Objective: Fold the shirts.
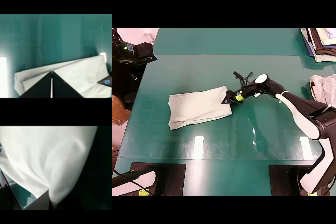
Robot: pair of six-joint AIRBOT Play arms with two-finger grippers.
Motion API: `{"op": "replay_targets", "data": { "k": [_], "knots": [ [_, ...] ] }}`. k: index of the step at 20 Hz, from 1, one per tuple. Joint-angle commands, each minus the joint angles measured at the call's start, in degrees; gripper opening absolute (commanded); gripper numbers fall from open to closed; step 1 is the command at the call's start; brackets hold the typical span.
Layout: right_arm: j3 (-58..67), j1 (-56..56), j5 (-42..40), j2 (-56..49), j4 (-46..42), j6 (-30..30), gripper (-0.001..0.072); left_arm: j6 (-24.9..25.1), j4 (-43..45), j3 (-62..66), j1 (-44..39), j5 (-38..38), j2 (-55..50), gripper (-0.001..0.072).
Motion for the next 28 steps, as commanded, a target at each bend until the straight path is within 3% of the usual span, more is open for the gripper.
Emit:
{"op": "replay_targets", "data": {
  "k": [1, 6, 11, 18, 24, 28],
  "knots": [
    [5.88, 0.48, 0.79, -0.96, 0.17, -1.57, 0.0021, 0.11, -1.09, -0.02, -0.66, -0.28, 0.0, 0.0028],
    [6.29, -10.95, -0.13, 8.5, -10.91, 2.67, 0.0021, 0.13, -0.98, -0.02, -9.03, 1.07, 0.0, 0.0028],
    [6.29, -32.15, -0.44, 19.69, -20.26, 8.22, 0.002, 0.07, -0.98, -0.02, -18.16, 5.73, 0.0, 0.0029],
    [6.32, -59.76, -4.15, 24.33, -20.06, 8.31, 0.0021, -0.13, -0.98, -0.02, -25.18, 9.73, 0.0, 0.0029],
    [7.45, -64.57, -8.37, 24.35, -19.74, 6.97, 0.002, -0.13, -0.9, -0.02, -26.38, 10.25, 0.0, 0.0029],
    [16.72, -64.04, -7.91, 24.37, -20.24, 6.01, 0.0021, -0.13, -0.94, -0.02, -26.38, 9.88, 0.0, 0.0029]
  ]
}}
